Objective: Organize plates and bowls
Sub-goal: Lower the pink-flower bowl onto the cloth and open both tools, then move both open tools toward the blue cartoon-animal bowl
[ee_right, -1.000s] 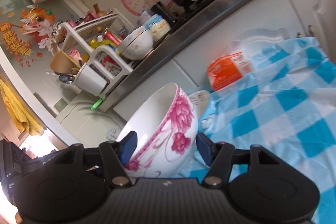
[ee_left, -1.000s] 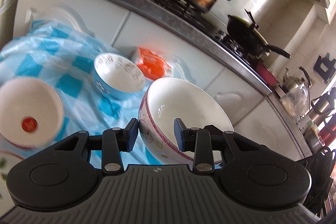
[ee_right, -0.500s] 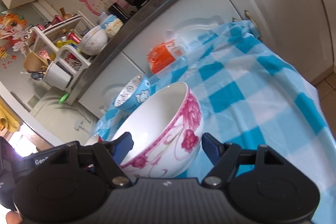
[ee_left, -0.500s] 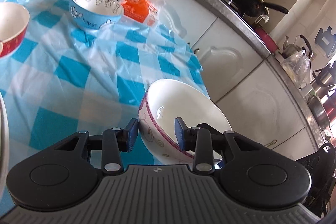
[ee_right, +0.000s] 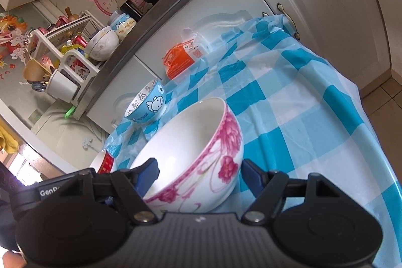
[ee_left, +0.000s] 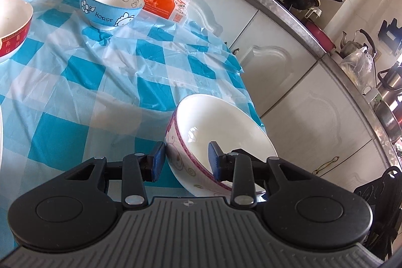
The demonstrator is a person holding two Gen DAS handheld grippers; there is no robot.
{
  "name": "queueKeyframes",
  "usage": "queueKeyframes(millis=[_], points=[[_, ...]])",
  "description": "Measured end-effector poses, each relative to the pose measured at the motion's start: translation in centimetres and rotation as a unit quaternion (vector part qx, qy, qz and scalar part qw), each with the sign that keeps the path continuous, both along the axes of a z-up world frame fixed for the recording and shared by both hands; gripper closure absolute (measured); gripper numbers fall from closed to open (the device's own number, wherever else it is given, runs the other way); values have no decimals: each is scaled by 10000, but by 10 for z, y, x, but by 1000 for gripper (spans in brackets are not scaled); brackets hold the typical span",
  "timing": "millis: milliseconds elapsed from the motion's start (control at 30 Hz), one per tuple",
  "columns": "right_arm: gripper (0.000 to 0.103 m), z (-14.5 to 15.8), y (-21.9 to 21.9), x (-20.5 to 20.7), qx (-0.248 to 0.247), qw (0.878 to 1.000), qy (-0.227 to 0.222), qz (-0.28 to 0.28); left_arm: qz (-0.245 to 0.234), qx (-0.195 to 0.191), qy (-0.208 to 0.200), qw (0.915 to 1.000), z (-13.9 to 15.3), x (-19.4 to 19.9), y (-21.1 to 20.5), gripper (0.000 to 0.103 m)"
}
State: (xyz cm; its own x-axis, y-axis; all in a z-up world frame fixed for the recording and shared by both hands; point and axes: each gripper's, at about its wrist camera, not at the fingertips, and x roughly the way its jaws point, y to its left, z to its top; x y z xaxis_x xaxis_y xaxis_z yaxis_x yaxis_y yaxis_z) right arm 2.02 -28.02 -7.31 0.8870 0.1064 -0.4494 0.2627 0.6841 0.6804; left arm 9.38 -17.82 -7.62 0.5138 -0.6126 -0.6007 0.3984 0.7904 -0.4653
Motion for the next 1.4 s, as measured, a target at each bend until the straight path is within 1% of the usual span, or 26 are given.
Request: queueKeyframes(millis=[167,267,400,433,500,533,600,667,767,800,933,1000,1100,1233,1400], points=[[29,-1,0,1,-37,10000,24,22,-16,-15,44,10000,-5,0,2,65],[29,-5,1,1,-40,10000,76,21,-42,-43,-69,10000,-6,-1,3,66],[29,-3,-1,-2,0,10000,-10,-62,-36,-91,-210,9997,-1,-3,7,65],[28,-1,-1,-4,-44,9999,-42,-103,-17,-90,-261,9996,0,-3,8,63],[22,3,-2,-6,-110,9997,-95,-186,26,-108,-348,9993,3,-4,12,57],[21,5,-3,-7,-141,9995,-122,-236,37,-134,-402,9991,5,-4,14,54],[17,8,-4,-9,-201,9991,-159,-341,78,-98,-521,9986,9,-4,18,45],[16,12,-4,-11,-279,9984,-199,-453,126,-79,-617,9980,13,-3,23,40],[14,20,-5,-14,-417,9968,-270,-620,206,-4,-789,9967,22,0,32,34],[12,22,-4,-15,-465,9962,-291,-670,265,28,-877,9958,26,1,37,29],[8,36,1,-15,-781,9928,-365,-827,549,89,-1144,9919,40,9,57,19],[6,41,6,-13,-901,9917,-373,-838,692,53,-1207,9903,45,14,69,11],[5,48,12,-7,-1013,9912,-361,-772,837,26,-1177,9895,52,28,87,6],[2,58,20,2,-1170,9901,-333,-693,1095,36,-1235,9863,64,43,110,5],[1,65,27,20,-1147,9915,-258,-560,1199,47,-1182,9857,75,65,128,3]])
